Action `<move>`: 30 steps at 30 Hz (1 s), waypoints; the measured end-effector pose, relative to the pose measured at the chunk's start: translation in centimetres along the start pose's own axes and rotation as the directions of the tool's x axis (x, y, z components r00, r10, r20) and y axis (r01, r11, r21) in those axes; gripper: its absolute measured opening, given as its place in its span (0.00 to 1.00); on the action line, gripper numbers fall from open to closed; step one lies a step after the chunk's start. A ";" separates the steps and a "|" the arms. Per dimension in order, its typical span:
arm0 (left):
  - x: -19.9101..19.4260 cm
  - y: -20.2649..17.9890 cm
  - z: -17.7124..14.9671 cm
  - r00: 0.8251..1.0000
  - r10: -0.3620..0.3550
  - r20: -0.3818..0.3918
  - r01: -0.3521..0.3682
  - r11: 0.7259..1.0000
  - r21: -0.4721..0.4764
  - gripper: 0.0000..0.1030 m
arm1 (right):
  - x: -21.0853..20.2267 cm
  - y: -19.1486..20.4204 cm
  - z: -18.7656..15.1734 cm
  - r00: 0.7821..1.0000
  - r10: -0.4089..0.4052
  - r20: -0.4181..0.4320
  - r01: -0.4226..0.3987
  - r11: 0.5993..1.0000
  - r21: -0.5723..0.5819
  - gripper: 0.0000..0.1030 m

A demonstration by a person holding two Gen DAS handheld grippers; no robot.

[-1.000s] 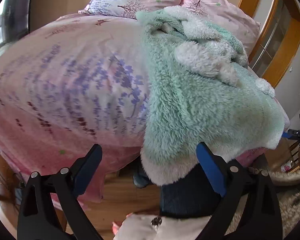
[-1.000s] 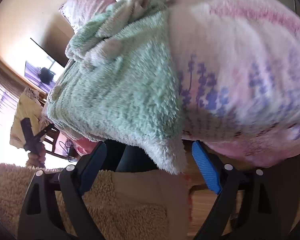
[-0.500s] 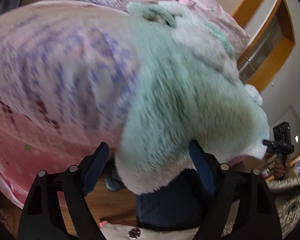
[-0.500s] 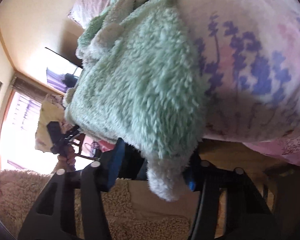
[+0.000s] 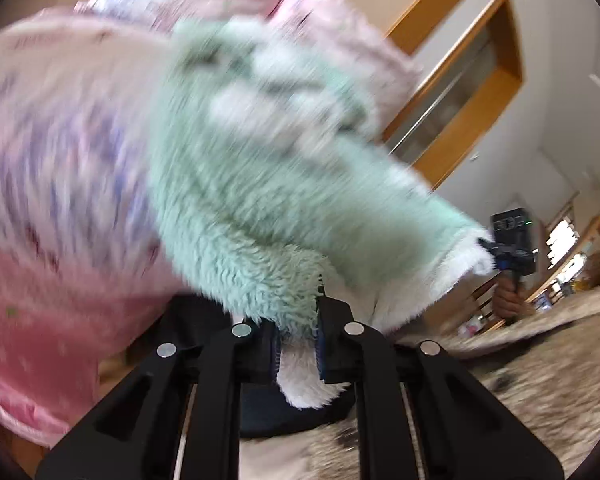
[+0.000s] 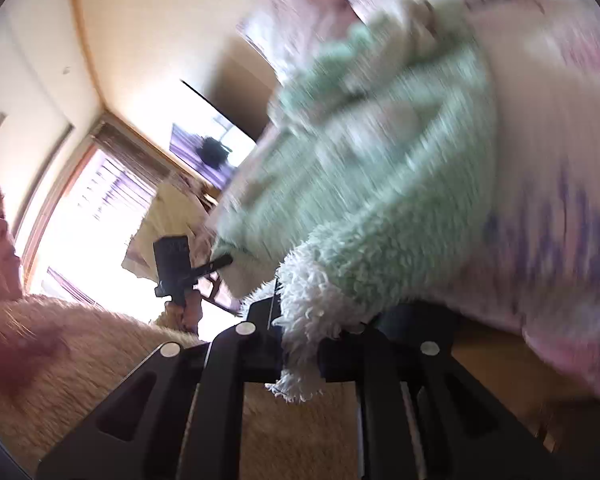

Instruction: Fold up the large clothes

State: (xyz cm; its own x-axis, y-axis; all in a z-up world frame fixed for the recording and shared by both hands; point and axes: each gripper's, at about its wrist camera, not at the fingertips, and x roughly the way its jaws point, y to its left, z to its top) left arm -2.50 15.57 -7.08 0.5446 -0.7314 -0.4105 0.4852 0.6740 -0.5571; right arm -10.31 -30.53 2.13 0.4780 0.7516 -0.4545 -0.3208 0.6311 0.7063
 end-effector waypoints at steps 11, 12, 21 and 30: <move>-4.7 -1.4 10.4 0.949 -0.092 0.301 0.099 0.995 -0.007 0.12 | -3.4 3.7 8.4 0.955 0.019 0.295 0.016 0.993 -0.115 0.12; -4.6 -1.2 11.7 0.944 -0.093 0.318 0.103 0.995 -0.017 0.12 | -3.7 3.8 9.0 0.948 0.016 0.317 0.020 0.994 -0.112 0.12; -1.1 1.3 22.1 0.933 -0.098 0.348 0.140 0.985 -0.097 0.12 | -2.2 3.1 19.1 0.890 -0.049 0.454 0.090 0.993 -0.070 0.12; 4.9 7.0 30.5 0.944 -0.030 0.328 0.122 0.957 -0.263 0.12 | 3.0 -4.4 27.4 0.867 -0.173 0.467 0.119 0.983 0.143 0.12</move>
State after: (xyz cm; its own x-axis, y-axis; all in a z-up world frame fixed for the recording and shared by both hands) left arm 24.37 19.89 9.02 0.7238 -0.6768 -0.1343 0.3510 0.5287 -0.7728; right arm 14.96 -36.26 12.55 0.8520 0.4528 -0.2627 -0.1416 0.6824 0.7171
